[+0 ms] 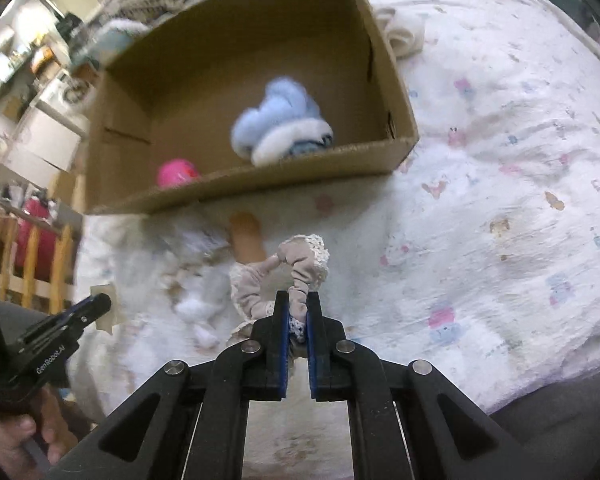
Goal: Organize soft objects
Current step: 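Carry the scrunchie into the box and open the right tool beside the plush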
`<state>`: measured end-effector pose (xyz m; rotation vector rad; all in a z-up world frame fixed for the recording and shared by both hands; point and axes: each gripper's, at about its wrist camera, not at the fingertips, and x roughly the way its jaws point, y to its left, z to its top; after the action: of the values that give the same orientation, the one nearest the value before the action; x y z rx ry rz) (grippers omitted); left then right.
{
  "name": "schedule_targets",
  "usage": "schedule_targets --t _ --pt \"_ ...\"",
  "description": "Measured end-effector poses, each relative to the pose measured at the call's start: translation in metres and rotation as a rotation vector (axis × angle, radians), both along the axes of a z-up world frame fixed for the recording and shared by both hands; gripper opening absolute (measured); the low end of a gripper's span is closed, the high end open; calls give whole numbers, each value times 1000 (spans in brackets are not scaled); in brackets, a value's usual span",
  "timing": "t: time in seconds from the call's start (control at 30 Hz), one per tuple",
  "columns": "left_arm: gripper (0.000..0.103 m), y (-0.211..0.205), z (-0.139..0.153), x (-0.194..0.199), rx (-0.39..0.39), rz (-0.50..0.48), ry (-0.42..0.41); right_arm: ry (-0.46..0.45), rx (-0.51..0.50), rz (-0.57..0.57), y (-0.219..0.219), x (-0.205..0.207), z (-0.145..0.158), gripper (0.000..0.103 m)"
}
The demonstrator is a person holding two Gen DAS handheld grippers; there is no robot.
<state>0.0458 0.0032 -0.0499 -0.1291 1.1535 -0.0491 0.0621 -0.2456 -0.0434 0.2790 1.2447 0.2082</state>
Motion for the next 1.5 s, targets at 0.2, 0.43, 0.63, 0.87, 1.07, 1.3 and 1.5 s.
schedule_targets --t 0.2,0.43,0.63,0.87,1.07,1.3,1.5 --pt "7 1 37 -17 14 13 -99 -120 44 19 -6 -10 40 8" --pt "7 -14 71 1 13 -19 -157 -230 81 -19 -24 0 82 8" --pt "7 -19 95 20 32 -35 -202 -279 68 -21 -24 12 104 8" --pt "7 -27 106 52 69 -61 -227 -332 35 -2 -23 37 110 8" --pt "7 -35 100 79 93 -94 -224 -324 23 -22 -31 63 92 8" --pt "7 -51 80 101 146 -164 -252 -281 53 -68 -42 85 60 8" --pt "7 -49 50 113 122 -165 -224 -231 24 -79 -42 92 34 8"
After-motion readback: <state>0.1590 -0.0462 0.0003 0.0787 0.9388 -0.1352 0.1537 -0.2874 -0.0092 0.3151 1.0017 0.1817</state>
